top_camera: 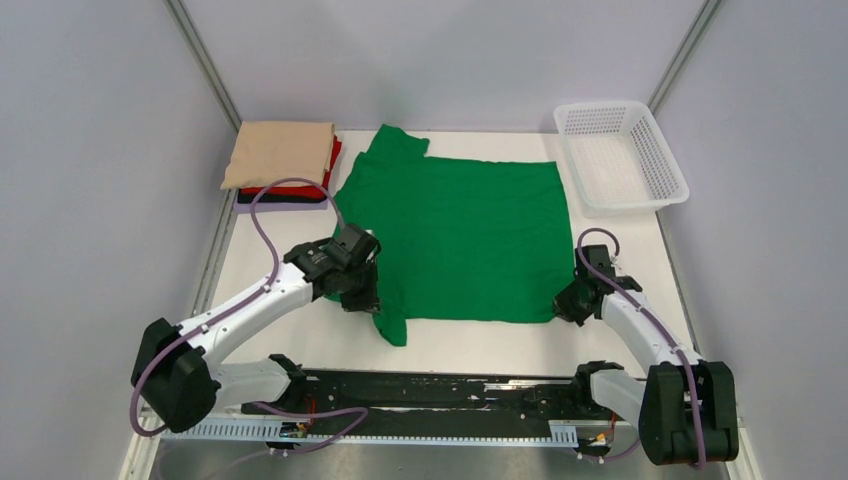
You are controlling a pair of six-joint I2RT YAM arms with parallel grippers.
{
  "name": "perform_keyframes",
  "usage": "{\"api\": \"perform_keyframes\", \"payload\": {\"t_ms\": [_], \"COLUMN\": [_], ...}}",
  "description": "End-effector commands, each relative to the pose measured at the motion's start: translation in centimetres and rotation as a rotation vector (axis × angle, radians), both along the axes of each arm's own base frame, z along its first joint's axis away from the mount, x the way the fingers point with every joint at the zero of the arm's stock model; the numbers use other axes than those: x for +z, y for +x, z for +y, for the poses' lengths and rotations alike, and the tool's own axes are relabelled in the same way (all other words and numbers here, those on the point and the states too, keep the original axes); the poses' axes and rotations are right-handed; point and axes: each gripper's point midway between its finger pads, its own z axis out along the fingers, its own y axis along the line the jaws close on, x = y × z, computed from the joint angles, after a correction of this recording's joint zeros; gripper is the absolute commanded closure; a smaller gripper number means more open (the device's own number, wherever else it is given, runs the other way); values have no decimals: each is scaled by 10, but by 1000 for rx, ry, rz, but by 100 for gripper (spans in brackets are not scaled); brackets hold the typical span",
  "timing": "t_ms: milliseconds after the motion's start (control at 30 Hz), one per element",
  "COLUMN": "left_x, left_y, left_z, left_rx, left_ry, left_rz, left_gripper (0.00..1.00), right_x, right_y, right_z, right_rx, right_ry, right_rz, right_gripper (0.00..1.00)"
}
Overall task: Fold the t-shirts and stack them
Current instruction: Grab the side of the flattened tshirt closest away from the robot with both arms, then fold the flattened tshirt in 1/3 of the way
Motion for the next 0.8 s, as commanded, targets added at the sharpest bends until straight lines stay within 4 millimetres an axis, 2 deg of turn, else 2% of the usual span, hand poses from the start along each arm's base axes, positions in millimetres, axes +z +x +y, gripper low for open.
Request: {"api": "perform_keyframes", "payload": {"t_ms": [0,200,367,400,433,467,500,533,567,633,767], "left_x": [24,40,46,54,51,57,54,59,54,59,55], "left_y": [34,84,120,130,137,147,154,163,168,183,197], "left_z": [-19,-3,-11,-12,-13,-12,-12,-9,-9,-7,11], "left_rx": [-52,34,55,65,67,82,92,111,121,136,190], "left_ry": [-84,-61,-109,-126,-127,-140,-137,-143,-143,-159,-115], "left_rz": [-92,-155,-178,-191,-184,-199,-193,-206,-191,-201,-202], "left_gripper": [100,100,100,100,100,100,100,100,100,100,100], "right_x": [14,28,40,43,47,49,51,53,55,59,69], "right_y": [30,48,65,68,74,78,82,86,91,99,115], "right_z": [3,7,8,8,8,6,6,6,6,5,2], "right_rx": [62,134,167,175,183,187,193,198,201,204,203], "right_ry": [-2,-5,-15,-21,-29,-40,-44,-47,-51,-58,-80], "right_rz": [-99,-149,-188,-196,-205,-208,-208,-209,-212,-218,-235], "right_gripper": [100,100,100,100,100,100,100,100,100,100,100]}}
